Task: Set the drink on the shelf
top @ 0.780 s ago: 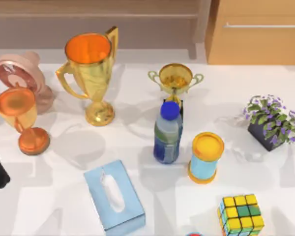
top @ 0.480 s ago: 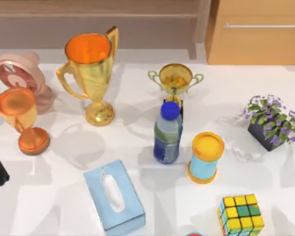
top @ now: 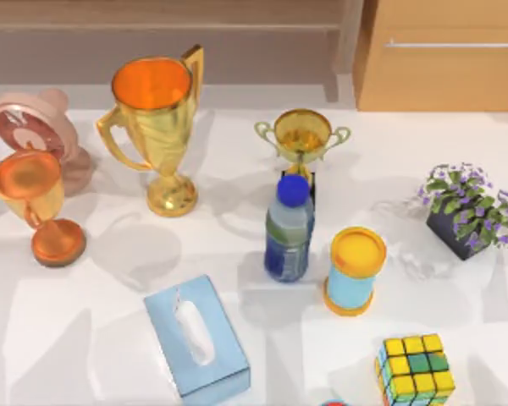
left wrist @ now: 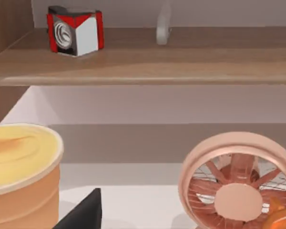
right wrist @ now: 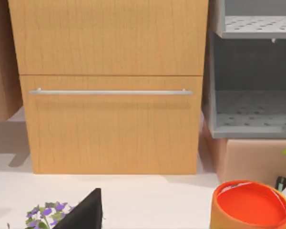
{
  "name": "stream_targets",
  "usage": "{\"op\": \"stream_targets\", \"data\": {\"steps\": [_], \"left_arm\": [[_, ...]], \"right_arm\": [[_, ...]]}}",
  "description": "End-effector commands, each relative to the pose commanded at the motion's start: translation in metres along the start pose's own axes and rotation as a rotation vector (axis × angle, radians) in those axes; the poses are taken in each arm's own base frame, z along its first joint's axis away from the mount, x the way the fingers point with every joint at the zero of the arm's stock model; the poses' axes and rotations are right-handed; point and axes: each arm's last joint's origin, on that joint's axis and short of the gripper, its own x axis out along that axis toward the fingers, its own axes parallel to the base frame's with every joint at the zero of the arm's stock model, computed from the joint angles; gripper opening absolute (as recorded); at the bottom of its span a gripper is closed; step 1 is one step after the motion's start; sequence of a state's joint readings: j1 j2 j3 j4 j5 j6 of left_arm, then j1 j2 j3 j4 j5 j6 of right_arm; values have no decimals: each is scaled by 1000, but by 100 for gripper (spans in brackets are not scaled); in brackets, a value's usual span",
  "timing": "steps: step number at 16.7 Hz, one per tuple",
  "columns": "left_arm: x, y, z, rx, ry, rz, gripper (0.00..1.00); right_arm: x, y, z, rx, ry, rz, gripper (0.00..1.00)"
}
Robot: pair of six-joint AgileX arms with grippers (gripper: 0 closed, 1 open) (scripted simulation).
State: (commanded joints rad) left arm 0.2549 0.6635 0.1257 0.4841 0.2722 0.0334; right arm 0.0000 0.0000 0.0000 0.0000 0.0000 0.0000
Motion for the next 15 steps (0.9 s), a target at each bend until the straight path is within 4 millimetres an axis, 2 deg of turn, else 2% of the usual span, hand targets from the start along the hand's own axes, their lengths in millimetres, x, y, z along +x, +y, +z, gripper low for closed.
{"op": "stream_targets", "data": {"steps": [4, 8, 12, 15], "left_arm": [[41, 38, 0, 6, 7, -5, 100], [71, 84, -26, 11, 9, -9, 100], [80, 121, -64, 5, 22, -11, 100], [78, 135, -88, -9, 38, -11, 100]], "right_arm": [[0, 0, 0, 0, 0, 0, 100], [0, 0, 0, 0, 0, 0, 100], [0, 0, 0, 0, 0, 0, 100], [0, 0, 0, 0, 0, 0, 100]]}}
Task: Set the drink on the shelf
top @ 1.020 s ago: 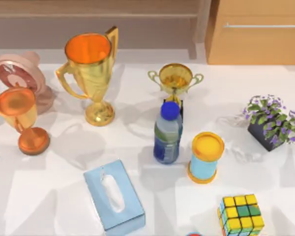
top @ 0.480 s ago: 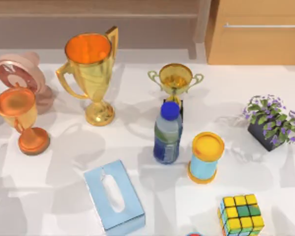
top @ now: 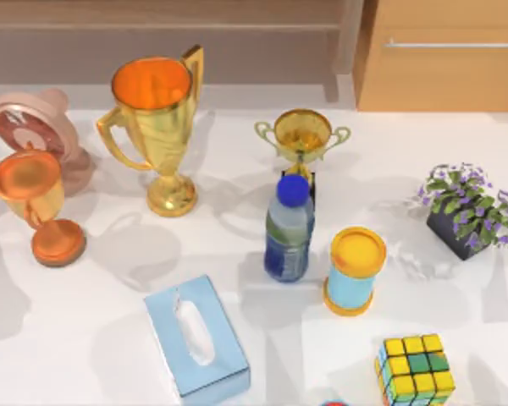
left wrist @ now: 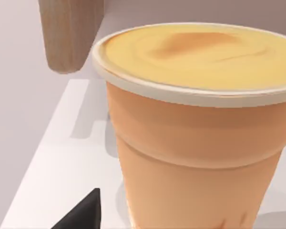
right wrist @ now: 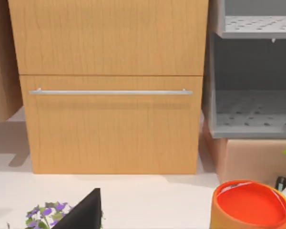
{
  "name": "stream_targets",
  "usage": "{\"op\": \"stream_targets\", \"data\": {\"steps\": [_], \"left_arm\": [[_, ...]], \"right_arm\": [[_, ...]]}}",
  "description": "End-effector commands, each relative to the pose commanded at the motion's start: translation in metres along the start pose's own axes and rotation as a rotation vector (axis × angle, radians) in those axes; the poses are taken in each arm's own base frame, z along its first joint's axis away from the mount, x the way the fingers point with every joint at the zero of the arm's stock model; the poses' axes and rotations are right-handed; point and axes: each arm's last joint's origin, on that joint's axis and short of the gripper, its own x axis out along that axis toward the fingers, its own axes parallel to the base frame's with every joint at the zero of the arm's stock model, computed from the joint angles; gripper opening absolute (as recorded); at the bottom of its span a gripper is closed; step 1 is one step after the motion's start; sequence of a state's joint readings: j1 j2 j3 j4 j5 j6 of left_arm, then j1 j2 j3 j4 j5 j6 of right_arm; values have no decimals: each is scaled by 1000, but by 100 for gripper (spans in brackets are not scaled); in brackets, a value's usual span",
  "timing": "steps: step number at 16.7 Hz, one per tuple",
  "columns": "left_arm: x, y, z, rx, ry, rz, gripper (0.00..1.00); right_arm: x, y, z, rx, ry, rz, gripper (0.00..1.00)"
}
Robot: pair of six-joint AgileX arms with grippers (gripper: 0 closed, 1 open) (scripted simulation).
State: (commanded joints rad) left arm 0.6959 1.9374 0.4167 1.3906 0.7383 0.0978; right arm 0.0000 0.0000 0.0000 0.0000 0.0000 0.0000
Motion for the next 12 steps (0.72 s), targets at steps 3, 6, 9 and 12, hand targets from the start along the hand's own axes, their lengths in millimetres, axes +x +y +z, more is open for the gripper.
{"op": "stream_targets", "data": {"steps": [3, 6, 9, 12], "left_arm": [[-2, 4, -11, -12, 11, -1, 100], [-2, 4, -11, -12, 11, -1, 100], [2, 4, -11, -13, 13, -3, 100], [25, 7, -11, -11, 11, -1, 100]], "right_arm": [[0, 0, 0, 0, 0, 0, 100], [0, 0, 0, 0, 0, 0, 100], [0, 0, 0, 0, 0, 0, 100], [0, 0, 0, 0, 0, 0, 100]]}}
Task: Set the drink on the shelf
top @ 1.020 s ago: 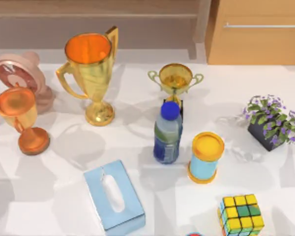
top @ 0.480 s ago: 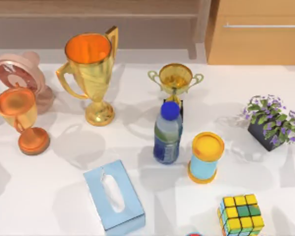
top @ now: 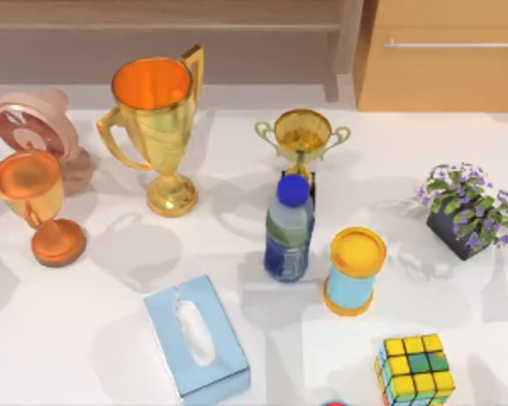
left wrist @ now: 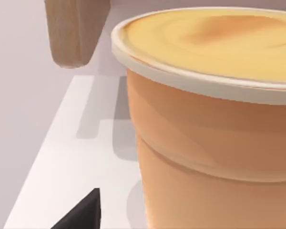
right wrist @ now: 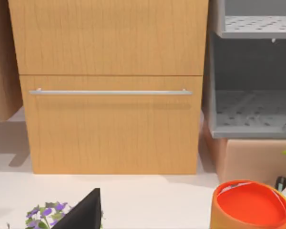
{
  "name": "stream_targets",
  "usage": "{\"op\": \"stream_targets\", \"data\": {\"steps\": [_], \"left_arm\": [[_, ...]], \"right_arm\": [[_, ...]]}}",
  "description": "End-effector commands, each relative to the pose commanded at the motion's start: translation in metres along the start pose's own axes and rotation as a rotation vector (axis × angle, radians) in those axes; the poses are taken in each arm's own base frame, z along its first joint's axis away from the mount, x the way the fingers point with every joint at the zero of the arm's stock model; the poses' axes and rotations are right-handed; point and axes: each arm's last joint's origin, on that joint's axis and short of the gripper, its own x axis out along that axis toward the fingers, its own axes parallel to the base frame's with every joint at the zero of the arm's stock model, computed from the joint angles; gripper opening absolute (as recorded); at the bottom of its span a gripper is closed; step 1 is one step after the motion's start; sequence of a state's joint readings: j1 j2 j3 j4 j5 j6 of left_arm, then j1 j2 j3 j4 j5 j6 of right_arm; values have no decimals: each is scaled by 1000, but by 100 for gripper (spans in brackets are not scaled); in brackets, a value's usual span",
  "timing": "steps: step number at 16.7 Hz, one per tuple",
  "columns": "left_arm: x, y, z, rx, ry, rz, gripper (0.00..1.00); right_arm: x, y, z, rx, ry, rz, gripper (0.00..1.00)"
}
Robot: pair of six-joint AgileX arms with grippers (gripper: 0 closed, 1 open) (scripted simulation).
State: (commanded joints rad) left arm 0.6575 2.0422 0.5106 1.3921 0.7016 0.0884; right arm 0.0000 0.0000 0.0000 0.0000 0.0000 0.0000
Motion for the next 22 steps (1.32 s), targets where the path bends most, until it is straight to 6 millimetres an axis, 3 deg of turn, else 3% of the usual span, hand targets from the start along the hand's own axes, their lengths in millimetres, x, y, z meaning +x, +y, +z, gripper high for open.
{"op": "stream_targets", "data": {"steps": [5, 10, 22], "left_arm": [[46, -1, 0, 0, 0, 0, 100], [53, -2, 0, 0, 0, 0, 100], [53, -2, 0, 0, 0, 0, 10]], "right_arm": [[0, 0, 0, 0, 0, 0, 100], [0, 0, 0, 0, 0, 0, 100], [0, 0, 0, 0, 0, 0, 100]]}}
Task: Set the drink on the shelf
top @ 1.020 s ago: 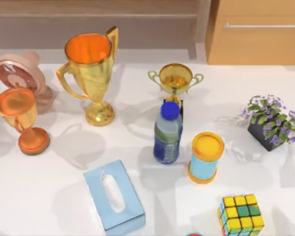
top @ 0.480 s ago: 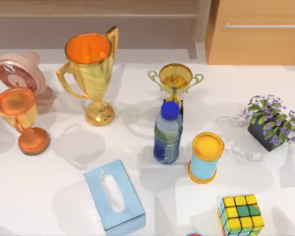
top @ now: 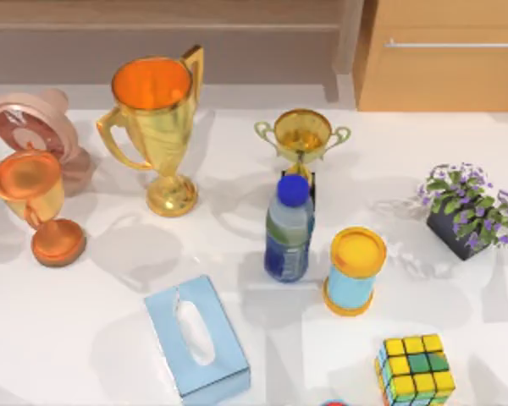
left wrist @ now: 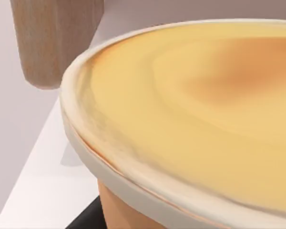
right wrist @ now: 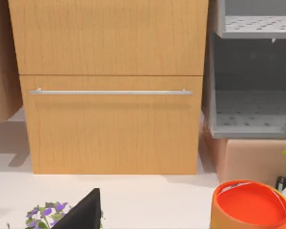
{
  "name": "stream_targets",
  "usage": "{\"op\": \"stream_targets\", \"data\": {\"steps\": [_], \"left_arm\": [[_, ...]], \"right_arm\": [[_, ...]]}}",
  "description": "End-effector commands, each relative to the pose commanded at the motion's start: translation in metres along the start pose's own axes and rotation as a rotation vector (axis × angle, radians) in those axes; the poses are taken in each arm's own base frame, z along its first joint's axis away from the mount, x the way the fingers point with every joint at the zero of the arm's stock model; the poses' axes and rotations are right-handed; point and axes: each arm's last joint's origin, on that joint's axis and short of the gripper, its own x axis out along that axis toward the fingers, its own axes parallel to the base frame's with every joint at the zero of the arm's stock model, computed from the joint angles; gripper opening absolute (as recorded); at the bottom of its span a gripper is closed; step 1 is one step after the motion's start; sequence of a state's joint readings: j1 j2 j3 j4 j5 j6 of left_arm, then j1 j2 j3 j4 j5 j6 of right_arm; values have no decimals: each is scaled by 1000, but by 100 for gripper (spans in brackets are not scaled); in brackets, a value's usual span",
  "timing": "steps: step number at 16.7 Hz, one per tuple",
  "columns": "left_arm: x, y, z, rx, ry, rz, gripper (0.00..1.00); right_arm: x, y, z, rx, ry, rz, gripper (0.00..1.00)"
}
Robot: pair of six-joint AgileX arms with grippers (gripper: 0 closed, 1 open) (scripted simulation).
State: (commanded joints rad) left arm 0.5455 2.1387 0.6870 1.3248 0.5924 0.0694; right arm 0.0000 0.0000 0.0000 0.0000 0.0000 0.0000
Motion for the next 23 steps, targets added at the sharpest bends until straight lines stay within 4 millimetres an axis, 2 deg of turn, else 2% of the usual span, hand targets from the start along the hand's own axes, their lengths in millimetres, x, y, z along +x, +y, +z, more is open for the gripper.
{"op": "stream_targets", "data": {"steps": [1, 2, 10, 15, 19, 23], "left_arm": [[0, 0, 0, 0, 0, 0, 2], [0, 0, 0, 0, 0, 0, 0], [0, 0, 0, 2, 0, 2, 0], [-1, 0, 10, 2, 0, 2, 0], [-1, 0, 9, 3, 0, 2, 0], [9, 7, 42, 72, -103, 53, 0]], "right_arm": [[0, 0, 0, 0, 0, 0, 100], [0, 0, 0, 0, 0, 0, 100], [0, 0, 0, 0, 0, 0, 100], [0, 0, 0, 0, 0, 0, 100], [0, 0, 0, 0, 0, 0, 100], [0, 0, 0, 0, 0, 0, 100]]}}
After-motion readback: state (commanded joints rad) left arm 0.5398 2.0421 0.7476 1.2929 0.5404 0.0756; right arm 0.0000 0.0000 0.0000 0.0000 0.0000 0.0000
